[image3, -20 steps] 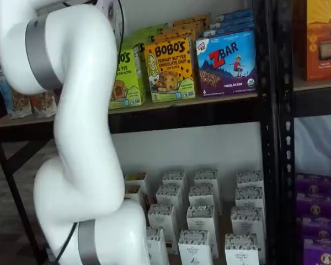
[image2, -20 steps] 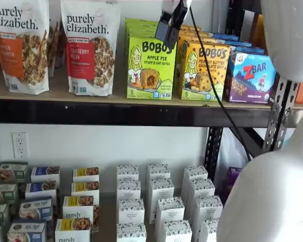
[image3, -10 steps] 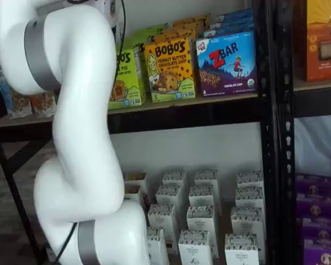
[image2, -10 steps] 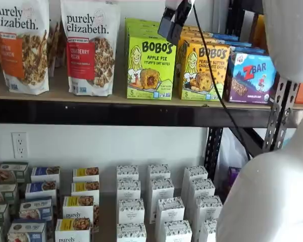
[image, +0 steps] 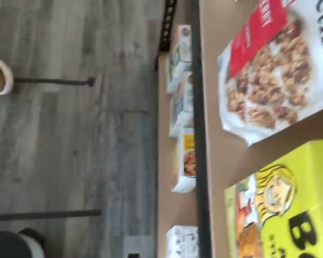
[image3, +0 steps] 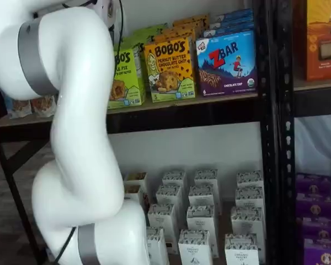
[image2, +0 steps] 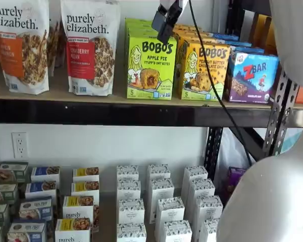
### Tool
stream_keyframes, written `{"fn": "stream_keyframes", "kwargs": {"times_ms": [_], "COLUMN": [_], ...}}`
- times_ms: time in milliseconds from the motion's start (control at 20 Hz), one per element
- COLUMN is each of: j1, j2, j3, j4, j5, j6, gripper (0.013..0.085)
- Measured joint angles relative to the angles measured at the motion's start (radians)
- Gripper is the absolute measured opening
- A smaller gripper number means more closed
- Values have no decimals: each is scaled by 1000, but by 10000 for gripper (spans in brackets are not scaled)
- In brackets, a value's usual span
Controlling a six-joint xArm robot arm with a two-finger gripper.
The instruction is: Pick the green box on the top shelf, the fourth from the left
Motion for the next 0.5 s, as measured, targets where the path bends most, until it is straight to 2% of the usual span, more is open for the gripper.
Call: {"fn": "stream_keyframes", "kwargs": {"times_ms": [500], "j1": [10], "j2": [47], "j3": [-35], "j4": [-2], "j5": [-58], "j6": [7], "gripper": [850]}}
